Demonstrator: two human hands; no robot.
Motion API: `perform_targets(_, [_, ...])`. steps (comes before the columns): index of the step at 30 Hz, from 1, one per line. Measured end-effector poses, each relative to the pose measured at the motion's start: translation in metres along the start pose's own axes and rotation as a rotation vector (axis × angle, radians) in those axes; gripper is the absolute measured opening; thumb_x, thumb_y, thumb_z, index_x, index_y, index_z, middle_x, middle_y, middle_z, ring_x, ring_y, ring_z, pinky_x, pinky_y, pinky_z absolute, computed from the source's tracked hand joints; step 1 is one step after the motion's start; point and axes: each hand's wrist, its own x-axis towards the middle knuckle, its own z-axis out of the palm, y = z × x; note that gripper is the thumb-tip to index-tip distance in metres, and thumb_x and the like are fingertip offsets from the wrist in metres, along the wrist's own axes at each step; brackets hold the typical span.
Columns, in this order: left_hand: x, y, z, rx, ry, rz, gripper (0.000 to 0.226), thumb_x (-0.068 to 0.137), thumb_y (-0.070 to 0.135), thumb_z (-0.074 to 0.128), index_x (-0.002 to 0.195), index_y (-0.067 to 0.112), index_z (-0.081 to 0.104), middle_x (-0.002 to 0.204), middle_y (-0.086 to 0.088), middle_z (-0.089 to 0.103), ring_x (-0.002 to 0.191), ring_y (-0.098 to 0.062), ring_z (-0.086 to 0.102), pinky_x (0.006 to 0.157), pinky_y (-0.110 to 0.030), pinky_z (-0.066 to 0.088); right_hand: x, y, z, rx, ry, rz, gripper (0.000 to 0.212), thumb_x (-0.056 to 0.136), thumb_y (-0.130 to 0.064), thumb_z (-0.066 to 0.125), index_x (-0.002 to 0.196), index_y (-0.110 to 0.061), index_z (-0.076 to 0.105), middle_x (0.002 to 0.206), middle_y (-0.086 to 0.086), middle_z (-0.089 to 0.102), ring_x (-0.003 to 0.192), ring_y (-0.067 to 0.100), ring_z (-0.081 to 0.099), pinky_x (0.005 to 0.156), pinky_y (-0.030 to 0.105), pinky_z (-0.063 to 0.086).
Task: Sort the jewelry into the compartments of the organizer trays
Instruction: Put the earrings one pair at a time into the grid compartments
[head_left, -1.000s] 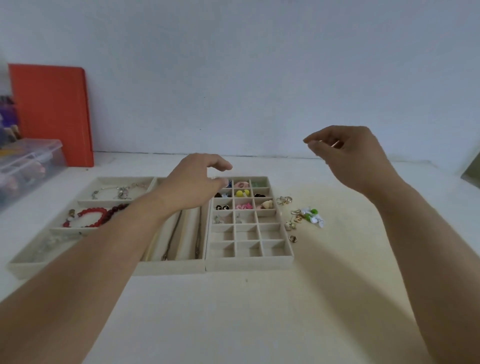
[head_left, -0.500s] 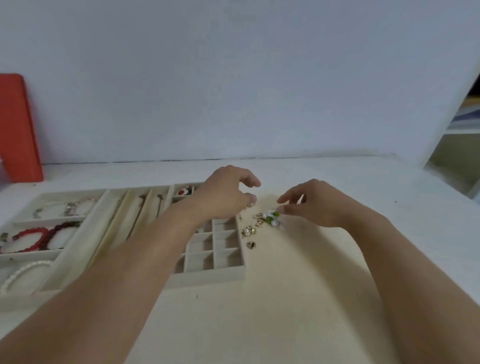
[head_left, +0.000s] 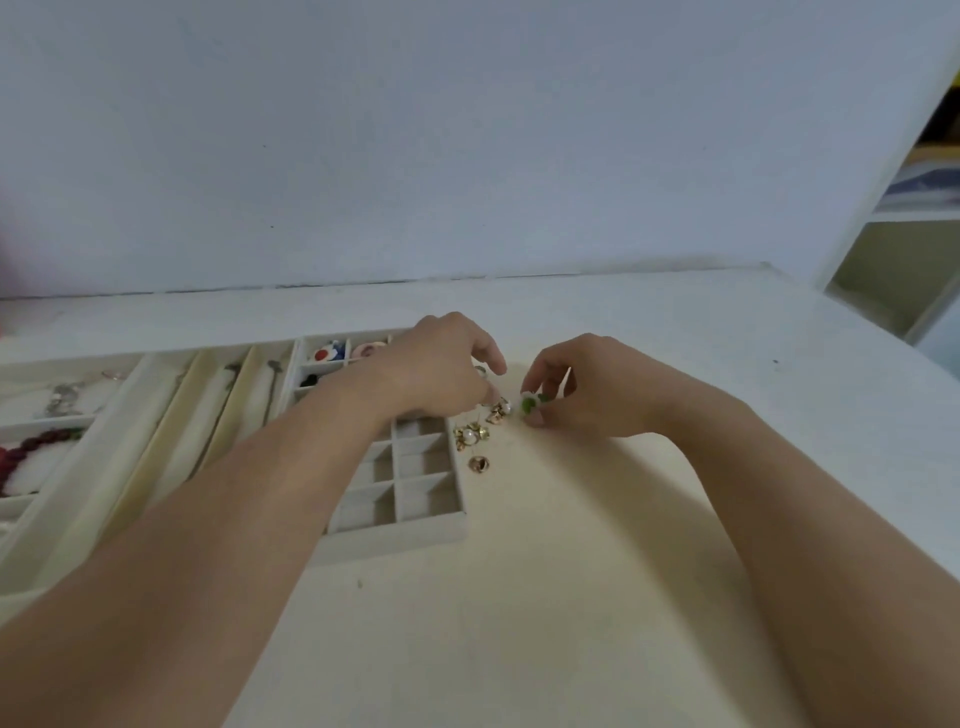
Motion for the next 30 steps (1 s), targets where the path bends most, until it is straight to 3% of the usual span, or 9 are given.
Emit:
perform_targets(4, [0.002,0.000,0.000,-0.062,0.017,0.035,0.026,0.086,0.029,0.077,0.111,0.033,0.072,0.114,0.015,0.056,0.076,0.004,0.051,0.074,-0.021,0.037,-0.002,0.001,-0.006,0.206,0.028,-0.007,0.011,0.090,-0.022,0.070,0.097,-0.030,0.073,0.089,-0.010,0.072,0.075,0.006,0.066,0.067,0.025,0.053])
perform_targets(7, [0.002,-0.002,-0.002,-0.098,0.039,0.047,0.026,0.087,0.027,0.076,0.113,0.031,0.072,0.120,0.015,0.057,0.104,-0.004,0.058,0.082,-0.019,0.038,-0.004,0.000,-0.012,0.325,0.064,-0.015,0.030,0.092,-0.002,0.057,0.102,-0.023,0.074,0.086,-0.006,0.076,0.073,0.009,0.068,0.063,0.023,0.053])
perform_targets(10, [0.003,-0.004,-0.003,-0.106,0.047,0.053,0.027,0.087,0.027,0.076,0.113,0.030,0.073,0.123,0.014,0.060,0.121,-0.006,0.053,0.091,-0.021,0.035,-0.006,0.000,-0.015,0.363,0.066,-0.003,0.028,0.093,-0.002,0.059,0.112,-0.022,0.065,0.086,-0.008,0.078,0.071,0.008,0.067,0.064,0.022,0.052])
perform_targets(13, [0.004,-0.005,-0.003,-0.127,0.041,0.055,0.025,0.086,0.027,0.077,0.110,0.031,0.073,0.122,0.014,0.065,0.118,-0.006,0.056,0.092,-0.023,0.037,-0.007,-0.002,-0.014,0.425,0.109,0.013,0.017,0.091,-0.008,0.068,0.103,-0.013,0.057,0.084,-0.004,0.078,0.071,0.011,0.069,0.063,0.021,0.052])
perform_targets(17, [0.003,-0.006,-0.003,-0.167,0.057,0.066,0.024,0.085,0.026,0.079,0.108,0.030,0.074,0.116,0.014,0.067,0.110,-0.003,0.058,0.081,-0.017,0.038,-0.007,-0.007,-0.013,0.445,0.192,-0.024,0.014,0.085,-0.021,0.080,0.093,-0.013,0.072,0.080,-0.005,0.075,0.067,0.008,0.066,0.061,0.021,0.052])
perform_targets(20, [0.002,-0.007,-0.004,-0.210,0.063,0.078,0.023,0.084,0.027,0.080,0.107,0.029,0.074,0.111,0.016,0.068,0.106,-0.001,0.060,0.074,-0.009,0.038,-0.007,-0.007,-0.012,0.502,0.219,-0.036,0.010,0.088,-0.029,0.076,0.097,-0.024,0.079,0.087,-0.006,0.075,0.070,0.005,0.059,0.065,0.020,0.051])
perform_targets(23, [0.001,-0.006,-0.005,-0.261,0.080,0.078,0.022,0.085,0.028,0.078,0.106,0.028,0.074,0.107,0.016,0.070,0.102,-0.001,0.063,0.080,-0.015,0.046,-0.007,-0.009,-0.014,0.597,0.234,-0.059,0.016,0.093,-0.024,0.071,0.107,-0.021,0.077,0.093,-0.003,0.076,0.074,0.007,0.061,0.070,0.020,0.052])
perform_targets(27, [-0.001,-0.004,-0.006,-0.343,0.116,0.071,0.016,0.090,0.028,0.074,0.105,0.024,0.074,0.099,0.011,0.073,0.065,0.004,0.064,0.049,-0.009,0.041,-0.007,-0.010,-0.012,0.705,0.219,-0.068,0.020,0.092,-0.018,0.072,0.111,-0.014,0.070,0.089,0.003,0.075,0.078,0.015,0.066,0.075,0.026,0.052])
perform_targets(30, [-0.003,-0.002,-0.008,-0.400,0.168,0.085,0.016,0.089,0.026,0.074,0.105,0.024,0.075,0.099,0.007,0.075,0.082,-0.001,0.069,0.063,-0.013,0.050,-0.007,-0.011,-0.011,0.761,0.197,-0.049,0.022,0.089,-0.017,0.074,0.107,-0.011,0.062,0.089,0.008,0.076,0.078,0.018,0.067,0.074,0.030,0.050])
